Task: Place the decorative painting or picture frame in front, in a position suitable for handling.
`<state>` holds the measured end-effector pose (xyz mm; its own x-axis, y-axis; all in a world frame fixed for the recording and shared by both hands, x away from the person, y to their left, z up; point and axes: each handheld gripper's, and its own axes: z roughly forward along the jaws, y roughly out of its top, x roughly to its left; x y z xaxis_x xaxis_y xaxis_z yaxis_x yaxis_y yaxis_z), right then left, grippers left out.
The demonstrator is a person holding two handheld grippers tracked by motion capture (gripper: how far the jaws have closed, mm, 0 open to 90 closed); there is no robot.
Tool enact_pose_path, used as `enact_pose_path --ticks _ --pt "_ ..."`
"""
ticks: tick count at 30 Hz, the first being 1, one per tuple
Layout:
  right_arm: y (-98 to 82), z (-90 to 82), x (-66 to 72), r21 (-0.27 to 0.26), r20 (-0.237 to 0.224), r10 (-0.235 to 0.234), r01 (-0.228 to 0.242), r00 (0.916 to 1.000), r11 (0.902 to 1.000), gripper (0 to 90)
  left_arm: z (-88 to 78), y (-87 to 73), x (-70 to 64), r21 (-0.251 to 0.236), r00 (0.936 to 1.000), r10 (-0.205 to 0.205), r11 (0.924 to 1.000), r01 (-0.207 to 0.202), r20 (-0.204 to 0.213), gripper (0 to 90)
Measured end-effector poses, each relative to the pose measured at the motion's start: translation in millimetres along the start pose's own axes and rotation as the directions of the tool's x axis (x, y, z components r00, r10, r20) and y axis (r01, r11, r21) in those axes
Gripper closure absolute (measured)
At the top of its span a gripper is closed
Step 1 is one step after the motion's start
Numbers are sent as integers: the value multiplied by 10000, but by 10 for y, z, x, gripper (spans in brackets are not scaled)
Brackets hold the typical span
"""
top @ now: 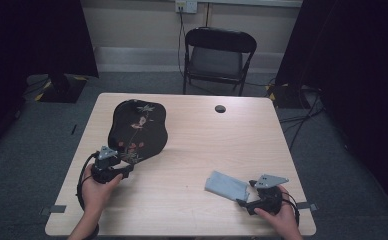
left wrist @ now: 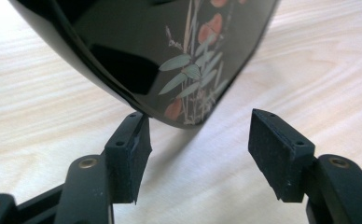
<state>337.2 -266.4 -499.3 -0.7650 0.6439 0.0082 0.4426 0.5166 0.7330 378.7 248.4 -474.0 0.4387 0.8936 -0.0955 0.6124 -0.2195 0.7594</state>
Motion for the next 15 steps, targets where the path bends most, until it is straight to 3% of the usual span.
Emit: enact_pose_path --ticks 15 --pt "0 0 0 0 2 1 -1 10000 10000 129 -12 -92 -247 -37 9974 217 9998 -215 691 429"
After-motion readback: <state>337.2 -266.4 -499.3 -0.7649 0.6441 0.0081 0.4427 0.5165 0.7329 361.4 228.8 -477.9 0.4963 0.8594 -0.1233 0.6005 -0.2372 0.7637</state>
